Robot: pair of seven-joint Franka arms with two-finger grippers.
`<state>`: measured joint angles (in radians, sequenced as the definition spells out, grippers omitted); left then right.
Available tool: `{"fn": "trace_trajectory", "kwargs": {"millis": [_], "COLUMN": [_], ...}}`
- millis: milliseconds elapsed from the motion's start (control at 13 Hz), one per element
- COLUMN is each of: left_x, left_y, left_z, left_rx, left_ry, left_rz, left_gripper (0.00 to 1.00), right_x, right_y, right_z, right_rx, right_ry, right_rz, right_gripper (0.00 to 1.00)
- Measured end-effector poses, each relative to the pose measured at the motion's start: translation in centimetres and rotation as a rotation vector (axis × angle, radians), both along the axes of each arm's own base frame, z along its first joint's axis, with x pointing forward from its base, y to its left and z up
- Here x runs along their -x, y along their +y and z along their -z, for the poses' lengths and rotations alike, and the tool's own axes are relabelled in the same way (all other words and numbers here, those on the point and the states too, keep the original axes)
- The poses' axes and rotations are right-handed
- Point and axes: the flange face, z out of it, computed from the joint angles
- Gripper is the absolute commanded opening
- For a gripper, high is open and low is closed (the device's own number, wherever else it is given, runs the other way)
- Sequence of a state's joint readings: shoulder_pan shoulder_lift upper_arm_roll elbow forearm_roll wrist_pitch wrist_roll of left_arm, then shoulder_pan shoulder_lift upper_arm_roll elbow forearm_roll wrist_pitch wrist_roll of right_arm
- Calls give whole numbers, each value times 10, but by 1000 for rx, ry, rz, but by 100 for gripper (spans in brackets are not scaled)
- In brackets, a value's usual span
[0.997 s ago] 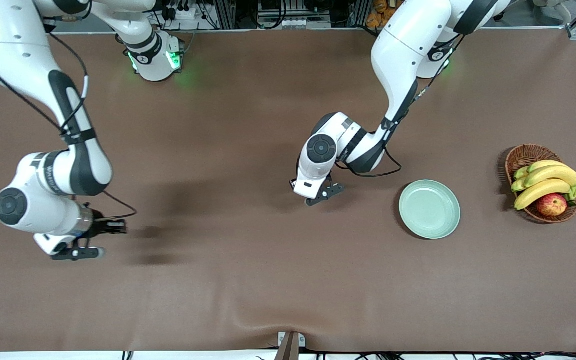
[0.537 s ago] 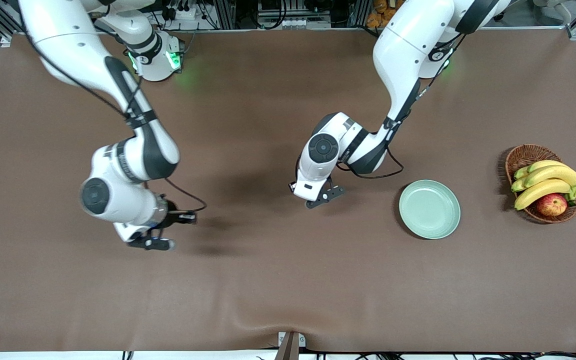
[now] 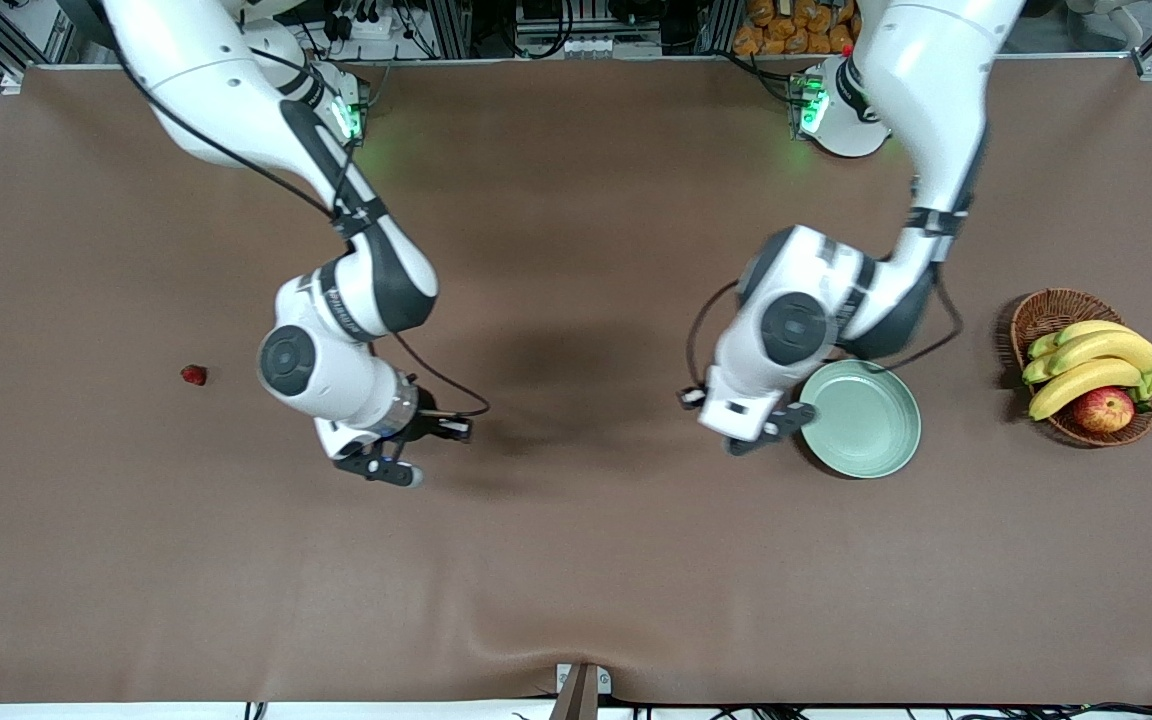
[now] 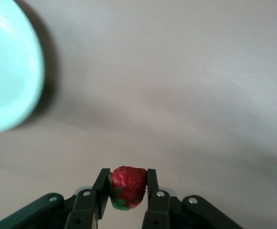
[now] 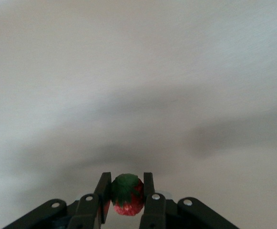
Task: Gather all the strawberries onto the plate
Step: 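Drop the strawberry onto the plate while the right gripper carries another, then release the second strawberry mid-table with the right gripper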
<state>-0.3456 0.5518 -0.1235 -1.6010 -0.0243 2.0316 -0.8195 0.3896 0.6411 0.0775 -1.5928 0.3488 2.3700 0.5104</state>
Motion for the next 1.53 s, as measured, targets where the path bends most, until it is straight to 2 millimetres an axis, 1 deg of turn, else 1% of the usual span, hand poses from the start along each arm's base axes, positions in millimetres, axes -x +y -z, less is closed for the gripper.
{"fn": "trace_trajectory", "kwargs": {"millis": [77,230,307,383,460,537,690,767,844,920,997,1150,1227,1380,1457,1534], "left_x": [-6,-15,-17,-18,-19,-20,-24,-25,-26,-29,-31,-31,-28,-19,-14,-9], "left_y": [26,80,105,124,138,148,158,158,157,154,151,138,126,94,78,63], "left_z": [6,27,36,46,55,64,78,79,75,67,53,17,1,-17,-21,-23], "left_rx": [-3,-37,-66,-89,-102,-105,-100,-99,-97,-93,-89,-81,-73,-49,-36,-26], "left_ry": [21,50,61,72,78,77,65,60,53,39,19,-22,-38,-58,-62,-63], "left_rz": [16,47,55,58,53,46,49,49,50,52,56,73,90,132,154,174], "left_gripper": [0,0,13,28,64,100,100,100,100,100,100,100,100,100,100,100], "right_x": [7,26,38,50,62,72,85,89,93,96,100,105,106,102,94,82], "right_y": [20,62,83,102,120,134,153,160,166,172,178,189,191,191,186,176], "right_z": [5,17,24,31,37,42,53,60,67,74,80,85,86,81,77,72], "right_rx": [-29,-75,-90,-103,-116,-135,-175,-188,-195,-200,-204,-208,-209,-215,-218,-220], "right_ry": [-12,-20,-24,-32,-38,-43,-58,-69,-77,-74,-66,-52,-52,-62,-74,-84], "right_rz": [20,37,35,33,34,45,87,106,119,132,145,163,165,174,185,204], "right_gripper": [0,0,0,0,0,0,1,5,9,13,28,78,100,100,100,100]}}
